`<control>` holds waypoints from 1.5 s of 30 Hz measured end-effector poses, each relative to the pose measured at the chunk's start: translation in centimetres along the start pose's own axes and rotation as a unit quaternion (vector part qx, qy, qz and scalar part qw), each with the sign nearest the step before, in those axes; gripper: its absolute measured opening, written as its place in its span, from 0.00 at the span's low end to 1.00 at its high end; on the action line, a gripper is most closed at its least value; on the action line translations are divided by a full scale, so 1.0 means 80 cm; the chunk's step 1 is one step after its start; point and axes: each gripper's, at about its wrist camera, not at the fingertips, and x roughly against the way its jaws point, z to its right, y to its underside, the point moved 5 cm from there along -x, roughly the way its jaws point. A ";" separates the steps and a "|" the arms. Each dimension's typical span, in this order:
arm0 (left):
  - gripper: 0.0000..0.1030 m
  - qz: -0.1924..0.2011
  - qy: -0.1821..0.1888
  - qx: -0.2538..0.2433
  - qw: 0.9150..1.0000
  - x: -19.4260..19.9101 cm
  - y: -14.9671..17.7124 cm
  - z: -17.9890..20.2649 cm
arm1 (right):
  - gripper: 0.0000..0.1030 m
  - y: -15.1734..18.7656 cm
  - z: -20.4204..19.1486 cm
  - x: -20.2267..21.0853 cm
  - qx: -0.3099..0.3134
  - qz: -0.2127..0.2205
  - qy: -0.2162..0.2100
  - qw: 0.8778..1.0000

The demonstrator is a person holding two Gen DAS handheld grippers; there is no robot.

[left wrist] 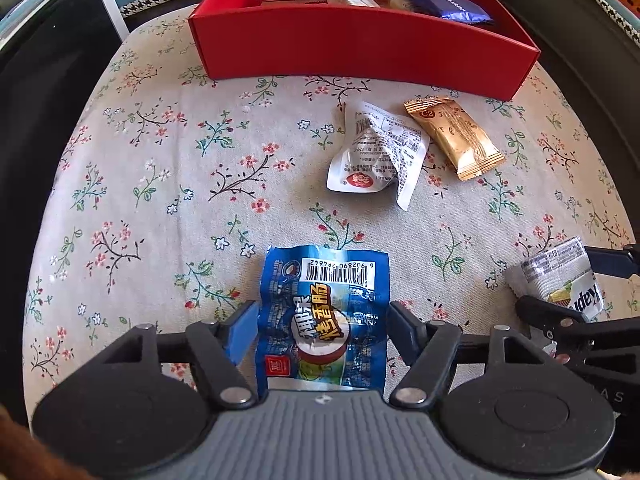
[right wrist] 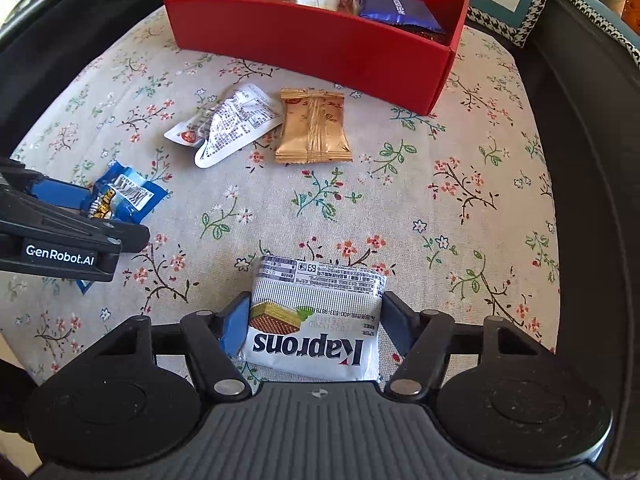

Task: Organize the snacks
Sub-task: 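Lift the blue sausage packet and Kaprons wafer off the cloth with both tools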

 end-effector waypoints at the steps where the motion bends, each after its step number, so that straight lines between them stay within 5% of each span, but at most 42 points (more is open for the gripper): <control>1: 1.00 0.000 0.001 0.001 1.000 0.001 0.000 0.000 | 0.72 -0.001 0.001 0.002 -0.002 0.003 -0.001 1.000; 45: 1.00 0.063 0.024 0.031 0.997 0.035 -0.101 0.014 | 0.72 -0.090 0.037 0.025 -0.051 0.068 -0.024 0.996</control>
